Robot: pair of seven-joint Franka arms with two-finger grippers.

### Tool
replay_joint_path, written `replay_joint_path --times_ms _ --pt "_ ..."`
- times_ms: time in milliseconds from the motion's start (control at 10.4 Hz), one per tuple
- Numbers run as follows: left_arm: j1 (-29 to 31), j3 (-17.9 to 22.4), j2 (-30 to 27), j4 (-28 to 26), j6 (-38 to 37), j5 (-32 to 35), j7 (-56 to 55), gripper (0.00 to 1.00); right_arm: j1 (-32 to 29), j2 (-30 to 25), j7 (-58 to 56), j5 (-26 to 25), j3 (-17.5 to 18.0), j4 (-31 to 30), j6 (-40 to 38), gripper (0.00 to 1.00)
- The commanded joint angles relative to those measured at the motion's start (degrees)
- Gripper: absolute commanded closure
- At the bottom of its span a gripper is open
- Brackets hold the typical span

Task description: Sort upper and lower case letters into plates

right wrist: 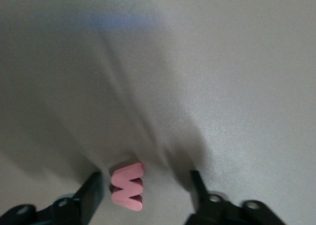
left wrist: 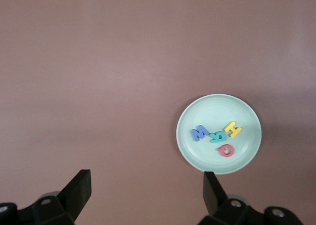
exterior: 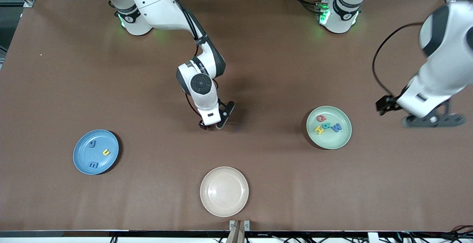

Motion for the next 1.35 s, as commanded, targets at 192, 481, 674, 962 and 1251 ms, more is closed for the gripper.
replay_joint_path --times_ms 192,481,674,962,1251 --pt "0.5 0.1 0.7 6.6 -4.0 -5.7 3.5 0.0 0.4 -1.5 -3.4 0.6 -0.1 -4.0 3.9 1.0" --pt "1.7 0.3 0.3 8.6 -4.1 -6.9 3.2 0.0 0.0 -3.7 -3.3 0.7 -0.3 -3.6 1.5 1.0" --pt "-0.6 5.6 -3.3 8.5 -4.6 -8.6 3.6 0.0 -2.0 -7.9 -2.0 0.9 -4.0 -3.5 -4.9 1.0" --pt "-17.1 24.0 -5.1 8.1 -5.5 -9.7 4.1 0.0 -12.0 -9.4 -0.2 1.3 -10.1 -1.8 -6.4 1.0" --pt "-19.7 28.0 -5.4 8.1 -6.0 -11.2 4.1 0.0 -28.7 -7.8 -1.4 1.3 -10.0 0.3 -6.6 1.0"
